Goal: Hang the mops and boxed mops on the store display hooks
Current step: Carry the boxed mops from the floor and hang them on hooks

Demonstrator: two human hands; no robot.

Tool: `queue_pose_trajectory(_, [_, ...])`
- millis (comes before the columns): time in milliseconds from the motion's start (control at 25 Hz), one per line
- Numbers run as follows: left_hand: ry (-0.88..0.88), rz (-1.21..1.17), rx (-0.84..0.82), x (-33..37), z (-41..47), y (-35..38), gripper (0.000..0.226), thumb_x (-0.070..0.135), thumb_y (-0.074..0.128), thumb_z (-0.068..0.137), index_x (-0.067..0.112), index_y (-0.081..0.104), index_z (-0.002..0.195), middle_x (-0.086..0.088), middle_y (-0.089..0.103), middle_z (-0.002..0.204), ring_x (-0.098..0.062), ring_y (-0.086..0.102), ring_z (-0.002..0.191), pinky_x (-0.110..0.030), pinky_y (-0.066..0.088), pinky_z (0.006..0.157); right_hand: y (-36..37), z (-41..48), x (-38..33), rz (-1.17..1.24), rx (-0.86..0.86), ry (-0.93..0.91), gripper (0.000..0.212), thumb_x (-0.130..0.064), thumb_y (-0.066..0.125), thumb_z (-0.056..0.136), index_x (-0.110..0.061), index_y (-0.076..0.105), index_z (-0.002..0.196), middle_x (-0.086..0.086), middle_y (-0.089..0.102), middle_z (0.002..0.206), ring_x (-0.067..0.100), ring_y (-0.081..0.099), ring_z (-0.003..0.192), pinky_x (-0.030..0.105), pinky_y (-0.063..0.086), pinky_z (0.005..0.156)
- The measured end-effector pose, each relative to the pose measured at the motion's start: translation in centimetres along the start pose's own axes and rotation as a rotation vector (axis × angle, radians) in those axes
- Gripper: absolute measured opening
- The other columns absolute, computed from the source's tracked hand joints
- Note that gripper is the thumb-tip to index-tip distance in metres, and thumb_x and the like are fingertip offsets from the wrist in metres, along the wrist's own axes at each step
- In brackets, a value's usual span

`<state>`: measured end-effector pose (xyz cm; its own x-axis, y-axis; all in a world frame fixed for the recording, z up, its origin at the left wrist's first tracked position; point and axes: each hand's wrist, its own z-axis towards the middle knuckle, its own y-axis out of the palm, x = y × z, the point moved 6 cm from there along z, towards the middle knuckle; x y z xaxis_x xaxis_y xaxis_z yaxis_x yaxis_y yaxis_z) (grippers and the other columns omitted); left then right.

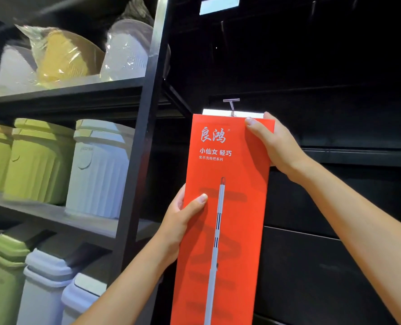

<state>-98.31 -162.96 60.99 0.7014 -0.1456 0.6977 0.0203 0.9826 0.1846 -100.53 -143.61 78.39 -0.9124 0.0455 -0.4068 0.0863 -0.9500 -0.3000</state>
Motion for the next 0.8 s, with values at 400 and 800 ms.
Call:
queue_pose_trajectory(400, [-0.022, -0.076, -0.033, -2.8, 1.7, -0.8, 0.047, 0.035, 0.071, 0.089, 0.025, 0.063, 0.135, -0.017, 0.073, 0.127, -0.041, 0.072, 0.114, -0.054, 0.06, 0.095, 0.3, 1.3, 3.1, -0.088, -0.014, 0.085, 0.074, -0.095, 0.062, 0.066, -0.041, 0.028, 0.104, -0.008, 0.06, 0.121, 0.033, 0.063, 0.13, 0.055, 0.052, 0.104])
queue_pose_trajectory(800, [-0.093, -0.112, -0.011, -7.1, 4.4, -1.3, 0.045, 0.035, 0.073, 0.089, 0.022, 0.065, 0.132, -0.021, 0.072, 0.126, -0.045, 0.069, 0.116, -0.061, 0.055, 0.101, 0.3, 2.0, 7.9, -0.143, 0.023, 0.17, 0.043, -0.086, 0.061, 0.077, -0.044, 0.05, 0.083, -0.001, 0.078, 0.109, 0.024, 0.077, 0.1, 0.061, 0.059, 0.091])
